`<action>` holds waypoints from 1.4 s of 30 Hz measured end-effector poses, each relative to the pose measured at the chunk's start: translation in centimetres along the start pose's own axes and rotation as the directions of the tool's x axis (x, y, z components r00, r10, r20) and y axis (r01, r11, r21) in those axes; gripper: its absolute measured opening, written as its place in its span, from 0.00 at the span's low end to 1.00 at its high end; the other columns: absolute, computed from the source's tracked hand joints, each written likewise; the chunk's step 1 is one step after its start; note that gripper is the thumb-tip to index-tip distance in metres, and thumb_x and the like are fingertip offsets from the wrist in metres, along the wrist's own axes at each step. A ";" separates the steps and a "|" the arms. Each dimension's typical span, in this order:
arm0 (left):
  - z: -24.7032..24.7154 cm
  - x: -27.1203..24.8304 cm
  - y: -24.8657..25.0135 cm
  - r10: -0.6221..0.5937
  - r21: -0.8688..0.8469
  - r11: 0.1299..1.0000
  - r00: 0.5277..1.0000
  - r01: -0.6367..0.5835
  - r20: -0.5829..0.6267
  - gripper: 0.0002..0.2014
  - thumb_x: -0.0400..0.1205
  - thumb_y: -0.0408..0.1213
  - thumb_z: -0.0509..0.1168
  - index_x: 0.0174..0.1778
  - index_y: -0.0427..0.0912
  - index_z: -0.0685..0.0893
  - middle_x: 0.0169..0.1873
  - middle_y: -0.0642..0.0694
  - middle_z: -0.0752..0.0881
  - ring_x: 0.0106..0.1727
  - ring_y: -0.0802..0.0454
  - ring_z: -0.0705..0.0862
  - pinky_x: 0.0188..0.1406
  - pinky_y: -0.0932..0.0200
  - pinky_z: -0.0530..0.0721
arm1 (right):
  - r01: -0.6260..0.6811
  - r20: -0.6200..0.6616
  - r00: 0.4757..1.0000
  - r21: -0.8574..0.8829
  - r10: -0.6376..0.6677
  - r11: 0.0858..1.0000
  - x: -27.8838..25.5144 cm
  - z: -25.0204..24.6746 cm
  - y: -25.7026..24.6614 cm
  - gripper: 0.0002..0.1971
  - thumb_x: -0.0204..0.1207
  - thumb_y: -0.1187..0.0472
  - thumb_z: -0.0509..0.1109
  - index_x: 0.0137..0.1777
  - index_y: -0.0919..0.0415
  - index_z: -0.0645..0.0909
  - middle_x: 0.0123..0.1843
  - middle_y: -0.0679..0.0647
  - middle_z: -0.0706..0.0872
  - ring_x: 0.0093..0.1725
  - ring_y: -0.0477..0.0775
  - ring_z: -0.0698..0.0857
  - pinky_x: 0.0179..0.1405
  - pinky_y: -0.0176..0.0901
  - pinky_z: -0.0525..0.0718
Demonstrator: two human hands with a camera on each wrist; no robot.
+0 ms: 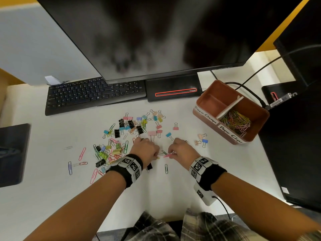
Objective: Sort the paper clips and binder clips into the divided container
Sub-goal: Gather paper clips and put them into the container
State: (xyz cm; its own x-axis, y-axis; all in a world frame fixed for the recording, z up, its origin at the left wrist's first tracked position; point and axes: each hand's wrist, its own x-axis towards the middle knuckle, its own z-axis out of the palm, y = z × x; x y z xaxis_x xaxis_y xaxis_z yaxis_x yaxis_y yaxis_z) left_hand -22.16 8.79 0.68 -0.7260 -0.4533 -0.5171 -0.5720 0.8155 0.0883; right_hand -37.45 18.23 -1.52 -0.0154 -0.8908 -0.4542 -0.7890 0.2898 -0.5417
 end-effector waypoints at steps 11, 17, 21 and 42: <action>0.7 0.7 -0.5 -0.037 -0.080 0.996 0.999 0.035 -0.021 0.08 0.80 0.47 0.62 0.47 0.48 0.81 0.50 0.49 0.81 0.54 0.48 0.79 0.57 0.52 0.69 | 0.024 -0.035 0.999 -0.068 -0.026 0.997 -0.9 -1.5 1.1 0.11 0.81 0.58 0.61 0.54 0.62 0.82 0.53 0.58 0.83 0.53 0.57 0.81 0.54 0.45 0.77; 0.9 0.6 -0.2 -0.039 0.076 0.996 0.999 0.040 -0.014 0.11 0.83 0.49 0.56 0.48 0.49 0.80 0.49 0.50 0.81 0.56 0.47 0.76 0.58 0.49 0.68 | 0.048 -0.095 0.994 0.021 -0.046 0.999 -1.5 -2.7 2.6 0.08 0.80 0.58 0.65 0.48 0.61 0.82 0.44 0.54 0.80 0.44 0.52 0.78 0.49 0.43 0.78; 0.9 0.7 -0.2 0.009 0.086 0.996 1.000 -0.010 0.008 0.08 0.84 0.45 0.55 0.50 0.48 0.77 0.50 0.49 0.83 0.56 0.46 0.77 0.59 0.49 0.67 | 0.057 -0.073 0.996 0.033 -0.055 0.998 -2.2 -3.0 3.7 0.07 0.78 0.61 0.68 0.51 0.63 0.84 0.50 0.59 0.84 0.49 0.57 0.83 0.54 0.49 0.81; 3.9 -5.2 2.9 0.211 -0.332 0.926 0.975 -0.179 0.063 0.17 0.83 0.38 0.59 0.69 0.43 0.75 0.58 0.42 0.82 0.60 0.46 0.79 0.62 0.58 0.73 | -0.066 0.052 0.996 -0.199 0.078 0.978 -0.3 -2.5 -0.2 0.11 0.80 0.58 0.64 0.54 0.65 0.80 0.57 0.61 0.83 0.56 0.60 0.82 0.50 0.44 0.77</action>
State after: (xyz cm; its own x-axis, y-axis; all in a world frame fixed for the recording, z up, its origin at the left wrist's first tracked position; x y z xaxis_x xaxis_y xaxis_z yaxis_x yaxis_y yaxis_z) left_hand -18.52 14.89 0.35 -0.8048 -0.2470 -0.5398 -0.5264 0.7171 0.4567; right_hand -38.77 17.53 0.48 -0.0446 -0.8459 -0.5315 -0.8929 0.2724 -0.3586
